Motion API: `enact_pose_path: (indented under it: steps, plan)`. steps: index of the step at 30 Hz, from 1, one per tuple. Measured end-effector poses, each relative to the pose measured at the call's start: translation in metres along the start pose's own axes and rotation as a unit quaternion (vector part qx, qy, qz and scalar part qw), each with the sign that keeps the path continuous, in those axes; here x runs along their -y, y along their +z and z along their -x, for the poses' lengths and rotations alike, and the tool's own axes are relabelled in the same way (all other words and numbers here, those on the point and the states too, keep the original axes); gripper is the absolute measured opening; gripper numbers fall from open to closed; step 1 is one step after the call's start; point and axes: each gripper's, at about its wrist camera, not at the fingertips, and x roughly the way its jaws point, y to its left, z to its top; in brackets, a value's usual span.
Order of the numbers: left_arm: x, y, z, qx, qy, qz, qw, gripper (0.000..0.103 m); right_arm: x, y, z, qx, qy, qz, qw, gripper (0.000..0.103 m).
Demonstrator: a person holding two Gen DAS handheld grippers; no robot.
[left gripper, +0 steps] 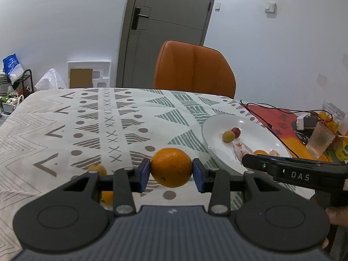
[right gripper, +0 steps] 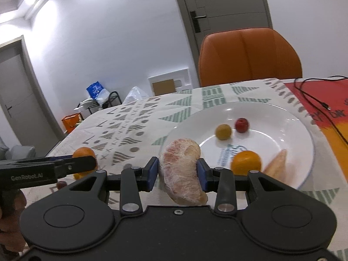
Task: Organize fruits
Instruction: 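Carry the peeled orange and large orange over the white plate with both grippers, then open both grippers to drop the two fruits onto the plate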
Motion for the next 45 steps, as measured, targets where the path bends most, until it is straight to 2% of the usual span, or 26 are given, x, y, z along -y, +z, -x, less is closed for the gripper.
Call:
enact_pose_path:
  steps: [12,18,34,41,43,45]
  plan:
    - [0.026,0.004,-0.012,-0.006,-0.013,-0.022,0.9997,0.04,0.03,-0.003,0.006,0.005,-0.03,-0.011,0.999,0.038]
    - [0.043,0.007,-0.02,-0.005,-0.026,-0.036,0.999,0.04,0.034,-0.003,0.014,0.012,-0.041,-0.013,0.999,0.043]
    - [0.08,0.019,-0.042,-0.006,-0.052,-0.058,0.9969,0.041,0.037,-0.004,0.047,0.033,-0.031,-0.02,0.999,0.045]
    - [0.076,0.021,-0.034,0.005,-0.042,-0.05,0.9978,0.047,0.037,-0.005,0.054,0.04,-0.033,-0.02,0.998,0.049]
    - [0.07,0.02,-0.03,0.007,-0.033,-0.047,0.9983,0.052,0.036,-0.006,0.052,0.038,-0.032,-0.022,0.999,0.051]
    - [0.063,0.02,-0.025,0.008,-0.026,-0.041,0.9988,0.063,0.035,-0.007,0.051,0.038,-0.032,-0.024,0.998,0.055]
